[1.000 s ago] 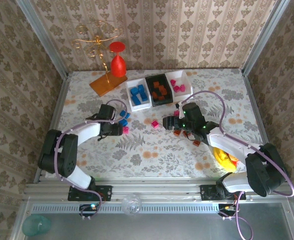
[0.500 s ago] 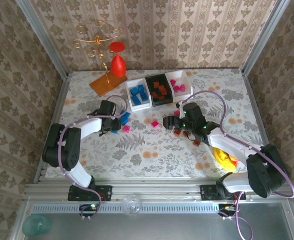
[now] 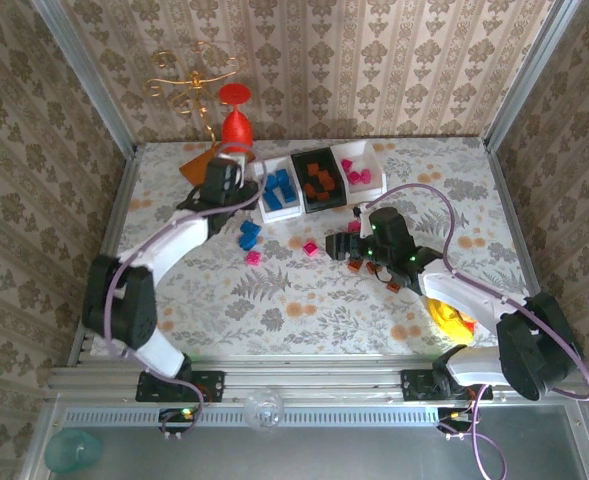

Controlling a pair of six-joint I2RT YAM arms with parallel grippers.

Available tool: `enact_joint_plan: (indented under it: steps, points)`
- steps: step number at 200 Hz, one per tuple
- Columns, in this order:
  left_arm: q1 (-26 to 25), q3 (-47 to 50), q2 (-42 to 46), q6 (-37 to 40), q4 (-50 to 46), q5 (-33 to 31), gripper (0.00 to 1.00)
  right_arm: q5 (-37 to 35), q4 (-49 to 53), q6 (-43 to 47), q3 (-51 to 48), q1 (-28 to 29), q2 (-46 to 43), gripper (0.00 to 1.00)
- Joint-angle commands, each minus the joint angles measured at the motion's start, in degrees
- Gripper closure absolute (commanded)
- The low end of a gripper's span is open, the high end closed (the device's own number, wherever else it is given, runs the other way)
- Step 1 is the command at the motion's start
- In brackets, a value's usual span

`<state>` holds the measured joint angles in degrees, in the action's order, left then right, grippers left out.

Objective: Sort the legos into containers by color
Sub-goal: Place the lego in the container, then pick up the lego from the middle-left of the table.

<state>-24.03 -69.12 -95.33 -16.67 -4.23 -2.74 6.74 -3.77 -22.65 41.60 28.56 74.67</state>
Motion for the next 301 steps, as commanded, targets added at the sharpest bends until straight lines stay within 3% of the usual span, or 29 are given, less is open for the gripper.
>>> enact_joint_plan:
  steps: [1,34,56,73,101,135,172,253,301]
  points:
    - [-0.6,-8.9,-8.8,2.0,-0.6,1.4,0.68,0.1,-0.9,0.7,-0.9,0.3,-2.4,0.15]
    - [-0.4,-23.1,-21.5,3.9,-5.9,2.3,0.64,-1.0,-0.4,1.1,-1.3,0.3,-3.3,0.15]
    - [-0.2,-28.9,-25.2,4.4,-9.6,2.7,0.53,-1.7,0.1,1.4,-1.4,0.3,-3.6,0.15]
    - [-0.2,-27.6,-22.7,4.6,-9.1,2.5,0.38,-2.0,0.1,1.5,-1.5,0.3,-3.7,0.15]
    - [-0.1,-13.2,-9.7,4.7,-2.6,2.0,0.28,-2.1,0.0,1.9,-1.5,0.3,-3.4,0.15]
    - [0.8,10.2,6.2,4.0,-1.6,2.6,0.27,-1.0,-2.2,2.6,-2.5,0.4,-3.5,0.15]
    - [1.1,22.6,11.1,3.5,-2.9,6.7,0.27,-0.4,-3.3,2.4,-2.2,0.4,-0.8,0.15]
    - [3.2,15.3,-3.3,5.8,-0.1,7.6,0.30,1.5,-4.5,1.5,-2.0,1.2,0.7,0.15]
    - [3.5,14.2,-6.9,5.2,1.6,9.0,0.41,8.1,-6.4,5.5,-0.8,4.6,2.9,0.15]
